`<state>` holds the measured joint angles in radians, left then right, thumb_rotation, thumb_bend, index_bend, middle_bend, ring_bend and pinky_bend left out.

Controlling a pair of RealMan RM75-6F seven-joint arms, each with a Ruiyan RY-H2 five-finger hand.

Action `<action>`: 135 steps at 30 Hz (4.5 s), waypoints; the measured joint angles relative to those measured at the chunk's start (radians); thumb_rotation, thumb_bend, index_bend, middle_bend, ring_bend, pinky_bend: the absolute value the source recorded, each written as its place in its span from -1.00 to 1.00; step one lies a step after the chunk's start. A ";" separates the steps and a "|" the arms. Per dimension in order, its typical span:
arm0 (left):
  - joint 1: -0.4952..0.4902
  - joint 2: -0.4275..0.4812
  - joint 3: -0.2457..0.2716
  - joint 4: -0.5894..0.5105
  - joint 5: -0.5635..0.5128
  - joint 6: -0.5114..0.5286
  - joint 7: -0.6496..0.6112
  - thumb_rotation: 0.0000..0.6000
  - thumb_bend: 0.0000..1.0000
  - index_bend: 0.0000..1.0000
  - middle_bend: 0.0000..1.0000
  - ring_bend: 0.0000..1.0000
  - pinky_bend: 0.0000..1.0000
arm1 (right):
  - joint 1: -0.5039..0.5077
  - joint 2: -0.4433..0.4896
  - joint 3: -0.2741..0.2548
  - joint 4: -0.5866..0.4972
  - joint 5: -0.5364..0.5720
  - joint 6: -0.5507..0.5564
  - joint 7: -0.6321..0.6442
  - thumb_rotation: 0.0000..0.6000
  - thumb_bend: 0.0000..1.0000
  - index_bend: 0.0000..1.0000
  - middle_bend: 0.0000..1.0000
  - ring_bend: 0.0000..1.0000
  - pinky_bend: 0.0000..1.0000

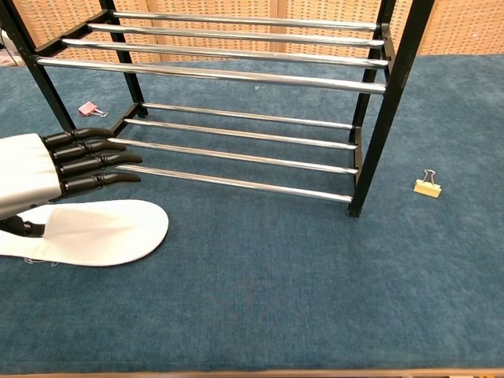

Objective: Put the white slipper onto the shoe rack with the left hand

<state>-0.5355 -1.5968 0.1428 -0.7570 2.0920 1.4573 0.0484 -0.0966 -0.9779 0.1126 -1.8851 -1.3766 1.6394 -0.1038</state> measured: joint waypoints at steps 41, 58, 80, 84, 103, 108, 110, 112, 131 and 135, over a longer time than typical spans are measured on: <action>0.007 -0.160 0.020 0.151 -0.084 0.294 -0.187 1.00 0.05 0.14 -0.09 -0.07 -0.14 | -0.002 0.004 -0.008 -0.004 -0.006 -0.007 0.006 1.00 -1.00 -1.00 -1.00 -1.00 -1.00; -0.059 -0.148 -0.015 0.077 -0.142 0.174 -0.151 1.00 0.04 0.14 -0.09 -0.07 -0.14 | 0.000 0.004 -0.006 -0.003 0.003 -0.015 0.017 1.00 -1.00 -1.00 -1.00 -1.00 -1.00; -0.153 -0.246 -0.120 0.126 -0.312 -0.051 -0.170 1.00 0.02 0.15 -0.09 -0.08 -0.14 | -0.002 0.029 0.006 0.007 0.031 -0.029 0.088 1.00 -1.00 -1.00 -1.00 -1.00 -1.00; -0.161 -0.253 -0.137 0.121 -0.342 -0.091 -0.160 1.00 0.01 0.15 -0.09 -0.08 -0.14 | -0.002 0.030 0.006 0.007 0.030 -0.030 0.091 1.00 -1.00 -1.00 -1.00 -1.00 -1.00; -0.267 -0.280 -0.264 0.081 -0.501 -0.284 -0.115 1.00 0.01 0.15 -0.09 -0.08 -0.11 | 0.009 0.033 0.013 0.014 0.058 -0.059 0.104 1.00 -1.00 -1.00 -1.00 -1.00 -1.00; -0.291 -0.295 -0.281 0.094 -0.533 -0.342 -0.089 1.00 0.01 0.15 -0.09 -0.08 -0.09 | 0.017 0.033 0.014 0.016 0.067 -0.073 0.103 1.00 -1.00 -1.00 -1.00 -1.00 -1.00; -0.300 -0.303 -0.290 0.098 -0.553 -0.366 -0.078 1.00 0.00 0.15 -0.09 -0.09 -0.09 | 0.017 0.033 0.013 0.016 0.067 -0.075 0.103 1.00 -1.00 -1.00 -1.00 -1.00 -1.00; -0.308 -0.312 -0.302 0.102 -0.573 -0.382 -0.073 1.00 0.00 0.15 -0.09 -0.10 -0.09 | 0.018 0.033 0.013 0.017 0.069 -0.077 0.103 1.00 -1.00 -1.00 -1.00 -1.00 -1.00; -0.368 -0.377 -0.368 0.181 -0.666 -0.423 -0.060 1.00 -0.01 0.15 -0.09 -0.10 -0.09 | 0.024 0.042 0.015 0.021 0.091 -0.099 0.117 1.00 -1.00 -1.00 -1.00 -1.00 -1.00; -0.375 -0.385 -0.390 0.187 -0.702 -0.440 -0.021 1.00 -0.02 0.15 -0.09 -0.11 -0.09 | 0.027 0.043 0.014 0.021 0.094 -0.106 0.118 1.00 -1.00 -1.00 -1.00 -1.00 -1.00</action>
<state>-0.9108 -1.9821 -0.2475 -0.5698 1.3897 1.0169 0.0277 -0.0694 -0.9351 0.1265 -1.8644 -1.2826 1.5332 0.0137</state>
